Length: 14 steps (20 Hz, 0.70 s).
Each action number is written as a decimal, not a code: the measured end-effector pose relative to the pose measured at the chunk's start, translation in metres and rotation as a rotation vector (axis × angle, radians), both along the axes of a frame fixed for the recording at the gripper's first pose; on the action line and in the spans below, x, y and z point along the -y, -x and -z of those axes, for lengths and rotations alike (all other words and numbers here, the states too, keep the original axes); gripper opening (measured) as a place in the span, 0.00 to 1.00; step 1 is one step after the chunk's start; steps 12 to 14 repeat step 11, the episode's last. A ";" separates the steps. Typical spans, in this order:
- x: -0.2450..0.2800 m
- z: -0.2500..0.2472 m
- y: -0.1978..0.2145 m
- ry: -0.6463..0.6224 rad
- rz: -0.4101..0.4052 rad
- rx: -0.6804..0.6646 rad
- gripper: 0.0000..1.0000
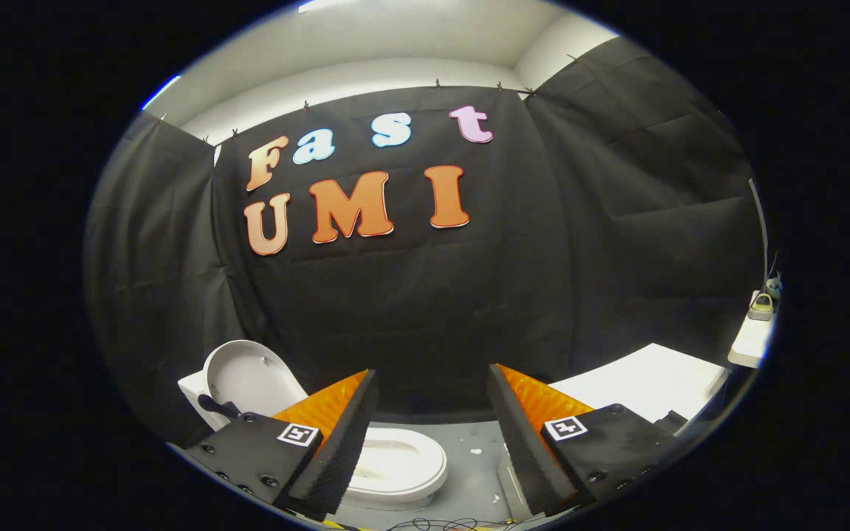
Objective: Open the toilet lid.
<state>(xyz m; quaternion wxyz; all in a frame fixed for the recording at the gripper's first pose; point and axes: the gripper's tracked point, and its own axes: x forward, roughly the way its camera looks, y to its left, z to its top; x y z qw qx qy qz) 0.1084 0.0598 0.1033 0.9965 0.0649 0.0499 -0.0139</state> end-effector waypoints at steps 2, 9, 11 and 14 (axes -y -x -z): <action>0.014 0.004 0.008 -0.017 0.004 -0.001 0.95; 0.047 0.011 0.024 -0.047 0.026 0.006 0.96; 0.054 0.012 0.026 -0.050 0.030 0.007 0.96; 0.054 0.012 0.026 -0.050 0.030 0.007 0.96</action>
